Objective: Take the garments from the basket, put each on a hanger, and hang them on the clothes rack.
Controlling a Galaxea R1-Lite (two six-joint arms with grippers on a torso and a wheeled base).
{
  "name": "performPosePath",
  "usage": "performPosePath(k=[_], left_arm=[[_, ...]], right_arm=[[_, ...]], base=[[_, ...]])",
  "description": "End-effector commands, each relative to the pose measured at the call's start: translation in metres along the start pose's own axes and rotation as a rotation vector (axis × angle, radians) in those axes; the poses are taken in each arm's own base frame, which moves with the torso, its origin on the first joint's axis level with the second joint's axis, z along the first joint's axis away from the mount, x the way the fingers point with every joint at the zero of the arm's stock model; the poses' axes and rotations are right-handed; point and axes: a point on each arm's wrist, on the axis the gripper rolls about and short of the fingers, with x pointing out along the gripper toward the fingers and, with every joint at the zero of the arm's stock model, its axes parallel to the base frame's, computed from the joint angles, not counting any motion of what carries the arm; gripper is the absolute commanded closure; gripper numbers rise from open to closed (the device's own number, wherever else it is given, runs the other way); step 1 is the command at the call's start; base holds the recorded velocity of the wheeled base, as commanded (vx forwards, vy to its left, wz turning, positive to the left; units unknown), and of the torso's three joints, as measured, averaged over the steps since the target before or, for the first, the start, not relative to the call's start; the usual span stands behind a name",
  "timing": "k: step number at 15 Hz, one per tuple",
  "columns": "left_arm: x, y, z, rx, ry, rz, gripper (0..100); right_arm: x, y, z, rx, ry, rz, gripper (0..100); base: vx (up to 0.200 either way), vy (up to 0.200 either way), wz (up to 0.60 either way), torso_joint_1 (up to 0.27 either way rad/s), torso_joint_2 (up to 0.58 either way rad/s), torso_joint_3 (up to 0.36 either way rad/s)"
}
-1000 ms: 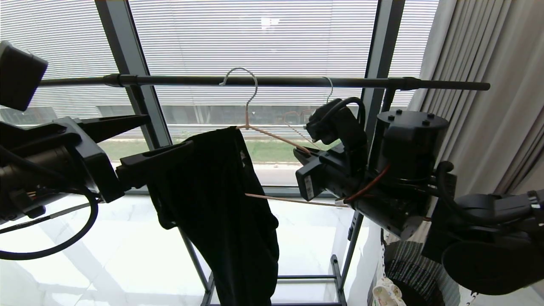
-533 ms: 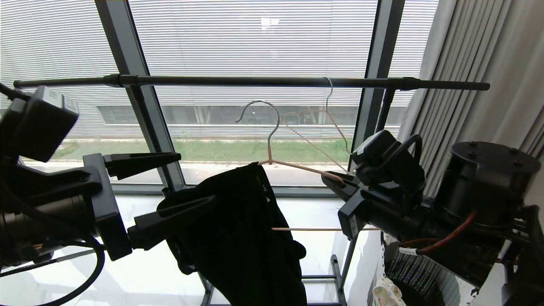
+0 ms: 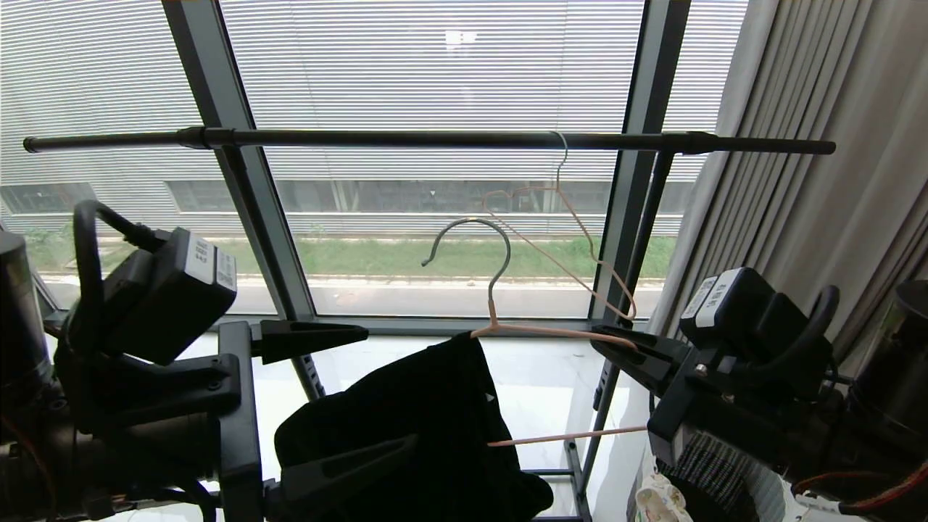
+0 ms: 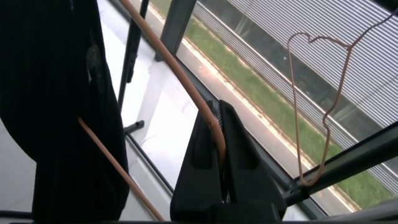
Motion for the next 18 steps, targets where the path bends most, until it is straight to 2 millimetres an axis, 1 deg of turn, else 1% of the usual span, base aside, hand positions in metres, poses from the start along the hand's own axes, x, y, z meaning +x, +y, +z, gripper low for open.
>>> performPosePath(k=[1, 4, 8, 11, 12, 18], left_arm=[[0.016, 0.001, -0.007, 0.029, 0.048, -0.039, 0], [0.026, 0.004, -0.012, 0.037, 0.083, -0.052, 0], [0.028, 0.005, -0.014, 0.033, 0.091, -0.054, 0], [0.028, 0.005, -0.014, 0.035, 0.09, -0.056, 0], [0.028, 0.005, -0.014, 0.035, 0.09, -0.056, 100], [0.028, 0.004, -0.014, 0.035, 0.091, -0.058, 100]], right_arm=[[-0.005, 0.002, 0.004, -0.01, -0.022, 0.017, 100], [-0.006, 0.008, 0.006, -0.022, -0.034, 0.043, 100], [-0.007, 0.017, 0.01, -0.031, -0.049, 0.082, 100], [-0.008, 0.02, 0.011, -0.034, -0.053, 0.093, 100], [-0.008, 0.021, 0.011, -0.034, -0.055, 0.098, 100], [-0.009, 0.025, 0.012, -0.033, -0.061, 0.113, 100]], base=[[0.0, 0.0, 0.0, 0.0, 0.0, 0.0], [0.0, 0.0, 0.0, 0.0, 0.0, 0.0], [0.0, 0.0, 0.0, 0.0, 0.0, 0.0], [0.0, 0.0, 0.0, 0.0, 0.0, 0.0], [0.0, 0.0, 0.0, 0.0, 0.0, 0.0], [0.0, 0.0, 0.0, 0.0, 0.0, 0.0]])
